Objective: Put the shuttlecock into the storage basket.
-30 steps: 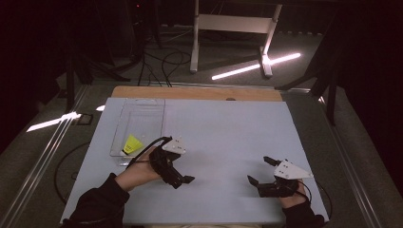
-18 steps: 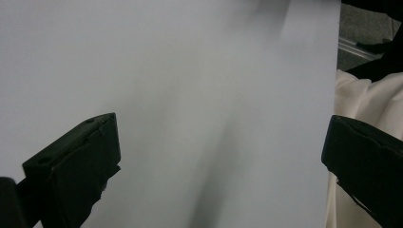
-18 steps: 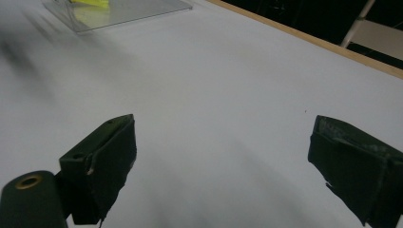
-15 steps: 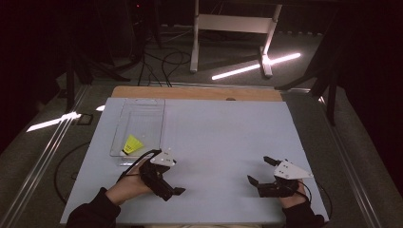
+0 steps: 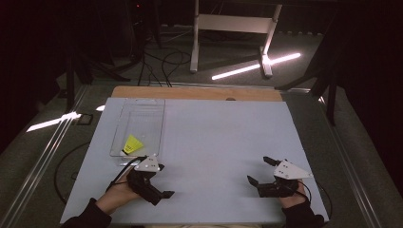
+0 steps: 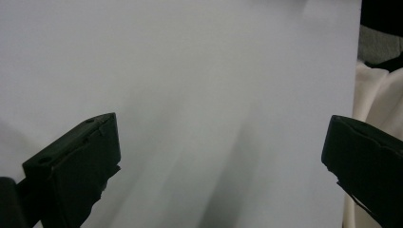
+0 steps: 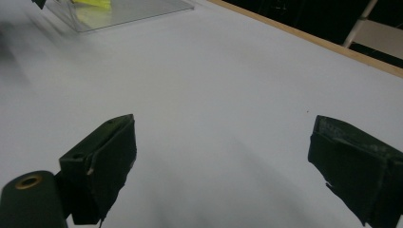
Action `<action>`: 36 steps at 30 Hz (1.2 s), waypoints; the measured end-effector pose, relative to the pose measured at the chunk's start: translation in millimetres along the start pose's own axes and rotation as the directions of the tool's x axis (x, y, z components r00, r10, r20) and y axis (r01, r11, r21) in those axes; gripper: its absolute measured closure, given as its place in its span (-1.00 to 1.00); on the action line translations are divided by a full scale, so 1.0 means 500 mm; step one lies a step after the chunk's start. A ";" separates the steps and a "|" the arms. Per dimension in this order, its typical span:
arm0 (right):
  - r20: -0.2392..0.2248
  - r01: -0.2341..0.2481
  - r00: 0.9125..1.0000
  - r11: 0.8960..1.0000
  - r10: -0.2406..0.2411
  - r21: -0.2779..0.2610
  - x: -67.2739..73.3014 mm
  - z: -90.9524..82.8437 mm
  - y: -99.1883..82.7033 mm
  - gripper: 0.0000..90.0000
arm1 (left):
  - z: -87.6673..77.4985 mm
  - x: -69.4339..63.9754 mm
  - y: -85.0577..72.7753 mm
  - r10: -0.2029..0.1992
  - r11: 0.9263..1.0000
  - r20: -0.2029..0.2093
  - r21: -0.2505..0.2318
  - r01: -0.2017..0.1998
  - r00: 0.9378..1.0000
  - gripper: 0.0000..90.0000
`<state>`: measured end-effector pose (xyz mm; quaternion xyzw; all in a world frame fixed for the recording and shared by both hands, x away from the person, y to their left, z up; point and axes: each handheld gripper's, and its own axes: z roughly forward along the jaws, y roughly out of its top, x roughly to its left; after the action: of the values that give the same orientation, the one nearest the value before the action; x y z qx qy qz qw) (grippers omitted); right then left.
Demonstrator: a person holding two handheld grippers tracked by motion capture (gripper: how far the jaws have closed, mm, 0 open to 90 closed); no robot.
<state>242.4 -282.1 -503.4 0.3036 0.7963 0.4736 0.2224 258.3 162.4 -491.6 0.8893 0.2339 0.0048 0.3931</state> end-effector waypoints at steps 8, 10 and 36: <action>-0.006 0.000 1.000 1.000 0.000 0.004 0.001 0.001 0.000 -0.80 | -0.020 0.007 -0.038 -0.059 0.997 -0.037 -0.061 0.057 0.998 -1.00; -0.006 0.001 1.000 1.000 -0.001 0.005 0.001 0.001 0.000 -0.80 | -0.022 0.006 -0.047 -0.071 0.994 -0.051 -0.088 0.066 0.996 -1.00; -0.015 -0.016 1.000 1.000 0.016 0.005 -0.002 0.000 -0.004 -0.80 | -0.017 -0.001 -0.100 -0.238 0.959 -0.204 -0.207 0.196 0.950 -1.00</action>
<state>242.7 -283.7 -505.3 0.3069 0.7966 0.4759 0.2118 235.8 197.3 -520.8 0.8115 0.3722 0.0844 0.4425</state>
